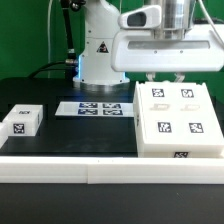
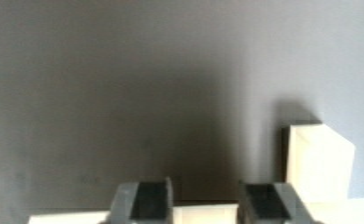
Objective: Assemble cabinet
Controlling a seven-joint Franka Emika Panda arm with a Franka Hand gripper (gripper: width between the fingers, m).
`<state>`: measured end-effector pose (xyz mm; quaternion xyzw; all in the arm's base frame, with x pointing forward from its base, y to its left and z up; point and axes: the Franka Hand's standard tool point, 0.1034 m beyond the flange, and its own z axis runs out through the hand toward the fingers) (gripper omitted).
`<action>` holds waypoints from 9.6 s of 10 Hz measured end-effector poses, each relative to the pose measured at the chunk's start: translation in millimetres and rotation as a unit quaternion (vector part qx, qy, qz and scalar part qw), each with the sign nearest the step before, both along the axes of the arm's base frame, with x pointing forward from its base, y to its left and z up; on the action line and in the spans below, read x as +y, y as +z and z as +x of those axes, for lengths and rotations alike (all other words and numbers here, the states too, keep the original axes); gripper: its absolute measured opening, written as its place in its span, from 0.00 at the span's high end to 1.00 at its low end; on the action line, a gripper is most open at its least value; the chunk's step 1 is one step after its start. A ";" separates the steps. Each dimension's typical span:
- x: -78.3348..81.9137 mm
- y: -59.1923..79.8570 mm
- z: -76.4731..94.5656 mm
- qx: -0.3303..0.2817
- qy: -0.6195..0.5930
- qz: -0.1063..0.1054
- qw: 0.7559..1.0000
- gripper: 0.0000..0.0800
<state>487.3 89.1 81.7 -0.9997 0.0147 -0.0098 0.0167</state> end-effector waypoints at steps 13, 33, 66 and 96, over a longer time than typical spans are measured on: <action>-1.8 30.8 13.7 0.011 0.005 0.000 1.000 0.80; -0.6 53.2 46.8 0.018 0.025 0.002 1.000 0.01; -261.4 -53.3 -75.7 0.045 0.049 -0.019 0.998 0.00; -95.1 79.4 18.3 0.059 -0.078 -0.002 0.995 0.30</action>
Offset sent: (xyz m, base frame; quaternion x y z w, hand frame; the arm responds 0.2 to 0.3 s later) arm 0.0090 -0.0014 0.0102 -0.0086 -0.0170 0.0017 0.9998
